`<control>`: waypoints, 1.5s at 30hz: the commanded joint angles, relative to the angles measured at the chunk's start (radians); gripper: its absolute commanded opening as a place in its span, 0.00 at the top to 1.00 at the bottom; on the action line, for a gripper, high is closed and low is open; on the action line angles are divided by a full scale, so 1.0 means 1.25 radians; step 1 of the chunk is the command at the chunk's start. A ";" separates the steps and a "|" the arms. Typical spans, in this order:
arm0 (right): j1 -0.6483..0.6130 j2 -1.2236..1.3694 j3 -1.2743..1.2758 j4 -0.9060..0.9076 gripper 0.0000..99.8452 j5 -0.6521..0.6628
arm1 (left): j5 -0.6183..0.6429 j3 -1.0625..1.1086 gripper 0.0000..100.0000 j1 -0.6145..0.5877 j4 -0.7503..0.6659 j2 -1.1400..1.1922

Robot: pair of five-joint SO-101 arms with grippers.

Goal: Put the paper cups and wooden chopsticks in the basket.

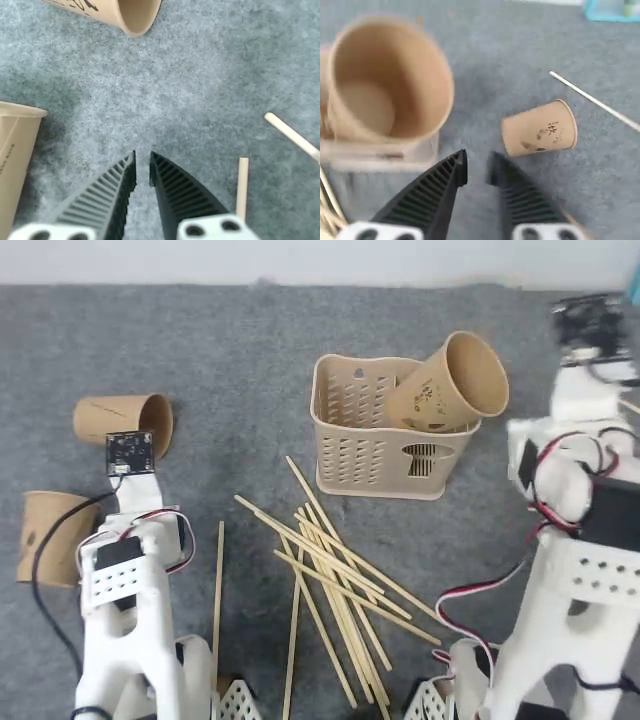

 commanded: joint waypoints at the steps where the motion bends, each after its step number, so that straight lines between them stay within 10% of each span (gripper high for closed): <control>1: -0.017 -0.013 -0.015 -0.031 0.78 -0.147 | -0.005 -0.006 0.96 -0.001 0.000 -0.025; 12: -0.080 0.139 -0.017 -0.139 0.80 -0.340 | -0.005 -0.006 0.96 -0.001 0.000 -0.025; 45: -0.105 0.240 -0.300 -0.050 0.99 -0.199 | -0.005 -0.006 0.96 0.001 -0.001 -0.025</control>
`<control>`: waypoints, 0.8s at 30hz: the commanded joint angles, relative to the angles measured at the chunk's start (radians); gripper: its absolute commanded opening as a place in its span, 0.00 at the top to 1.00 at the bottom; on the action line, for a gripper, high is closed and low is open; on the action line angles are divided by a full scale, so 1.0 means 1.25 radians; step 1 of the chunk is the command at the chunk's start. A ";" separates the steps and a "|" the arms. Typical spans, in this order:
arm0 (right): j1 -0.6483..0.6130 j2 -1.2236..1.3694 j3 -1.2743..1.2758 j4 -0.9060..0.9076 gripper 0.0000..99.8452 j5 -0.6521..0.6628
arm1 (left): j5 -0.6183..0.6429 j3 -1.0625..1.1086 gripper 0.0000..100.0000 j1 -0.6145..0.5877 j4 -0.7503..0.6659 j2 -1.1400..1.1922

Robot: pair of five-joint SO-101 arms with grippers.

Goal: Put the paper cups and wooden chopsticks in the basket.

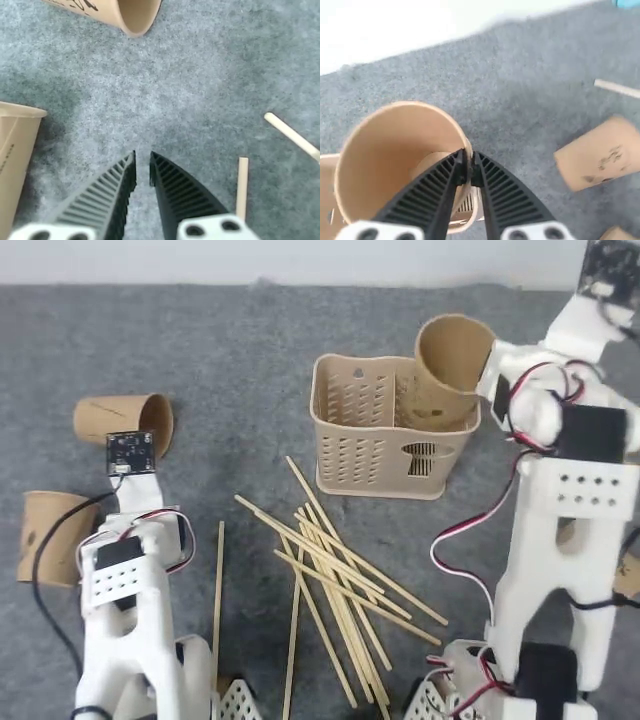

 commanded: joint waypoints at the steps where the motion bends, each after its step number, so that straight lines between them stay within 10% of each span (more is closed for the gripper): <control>1: -0.007 0.004 -0.124 0.057 0.99 0.064 | -0.005 -0.006 0.96 0.002 -0.001 -0.025; 13: -0.028 0.087 -0.122 0.068 0.98 0.109 | -0.005 -0.006 0.96 0.001 -0.001 -0.025; 24: -0.033 0.017 -0.183 0.174 0.68 0.117 | -0.005 -0.006 0.96 0.000 -0.001 -0.025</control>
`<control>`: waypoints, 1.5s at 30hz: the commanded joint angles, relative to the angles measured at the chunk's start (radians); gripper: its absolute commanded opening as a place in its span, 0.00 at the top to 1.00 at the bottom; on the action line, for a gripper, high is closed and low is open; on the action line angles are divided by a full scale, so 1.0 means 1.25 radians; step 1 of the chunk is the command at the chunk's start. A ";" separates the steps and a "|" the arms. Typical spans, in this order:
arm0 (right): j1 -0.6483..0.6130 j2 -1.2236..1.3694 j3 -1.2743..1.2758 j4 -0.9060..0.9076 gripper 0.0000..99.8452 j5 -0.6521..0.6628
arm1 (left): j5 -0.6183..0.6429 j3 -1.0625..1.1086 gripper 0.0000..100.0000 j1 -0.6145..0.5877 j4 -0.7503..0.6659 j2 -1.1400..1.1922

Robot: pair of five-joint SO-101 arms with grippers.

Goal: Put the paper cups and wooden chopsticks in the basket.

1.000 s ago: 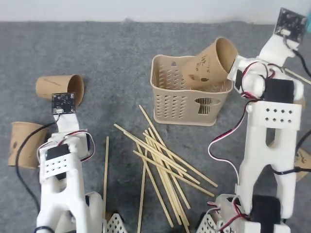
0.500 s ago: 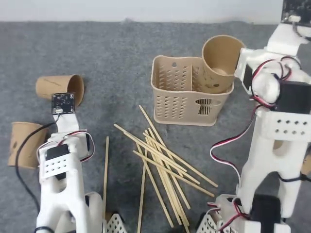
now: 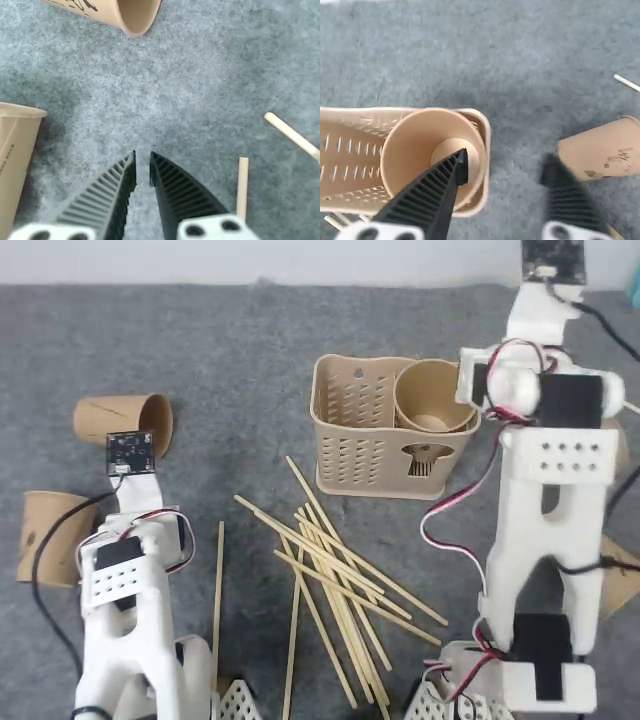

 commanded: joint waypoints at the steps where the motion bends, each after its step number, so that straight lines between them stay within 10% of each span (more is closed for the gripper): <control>1: 0.046 -0.116 -0.075 0.072 0.69 0.017 | -0.002 -0.006 0.96 0.000 -0.001 -0.025; 10: 0.393 -0.271 0.096 0.181 0.85 0.026 | -0.002 -0.006 0.96 0.004 -0.001 -0.025; 27: 0.781 -0.284 0.624 -0.007 0.84 0.376 | -0.002 -0.006 0.96 0.002 -0.001 -0.025; 45: 0.732 -0.278 0.992 -0.452 0.77 0.361 | -0.002 -0.006 0.96 0.001 -0.001 -0.025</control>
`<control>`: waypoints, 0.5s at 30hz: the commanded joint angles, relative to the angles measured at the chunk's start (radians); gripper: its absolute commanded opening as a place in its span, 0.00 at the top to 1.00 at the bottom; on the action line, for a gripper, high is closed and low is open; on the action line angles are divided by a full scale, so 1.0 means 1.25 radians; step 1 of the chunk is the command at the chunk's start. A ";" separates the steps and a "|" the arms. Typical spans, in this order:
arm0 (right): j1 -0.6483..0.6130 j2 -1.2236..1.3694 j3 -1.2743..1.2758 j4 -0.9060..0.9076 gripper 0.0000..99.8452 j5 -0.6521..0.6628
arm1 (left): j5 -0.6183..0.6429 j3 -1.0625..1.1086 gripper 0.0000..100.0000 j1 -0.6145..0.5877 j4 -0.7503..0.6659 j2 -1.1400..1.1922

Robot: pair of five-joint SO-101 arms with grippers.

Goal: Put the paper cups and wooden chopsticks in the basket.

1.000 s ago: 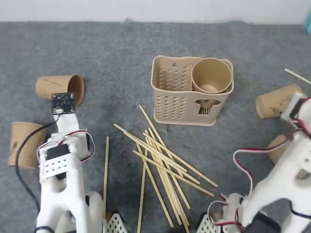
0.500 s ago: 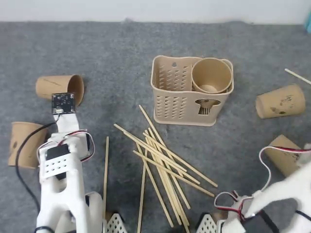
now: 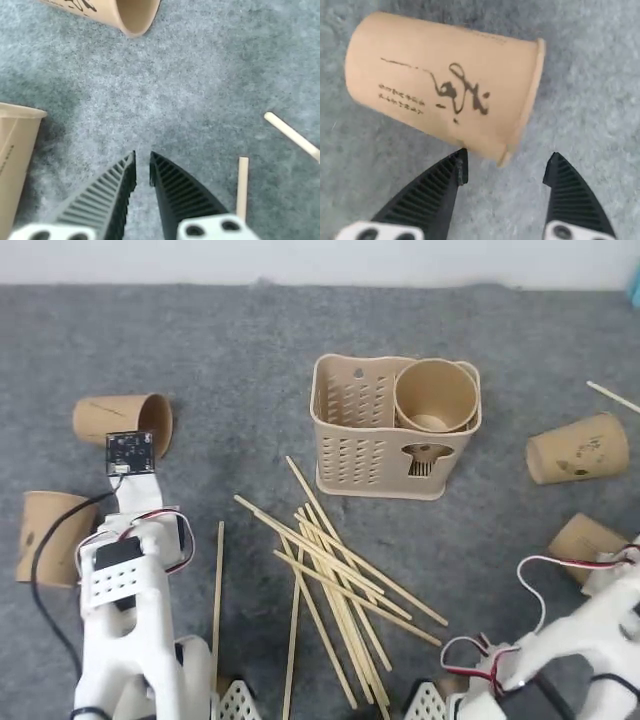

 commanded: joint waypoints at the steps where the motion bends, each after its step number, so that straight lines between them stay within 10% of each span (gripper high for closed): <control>1: -0.014 -0.026 0.018 -0.085 0.79 -0.015 | -0.002 -0.006 0.96 -0.001 -0.001 -0.025; 6: -0.010 -0.028 0.021 -0.137 0.99 -0.012 | -0.002 -0.006 0.96 -0.001 -0.001 -0.025; 15: 0.001 -0.091 0.012 -0.137 0.99 0.088 | -0.002 -0.006 0.96 -0.001 -0.001 -0.025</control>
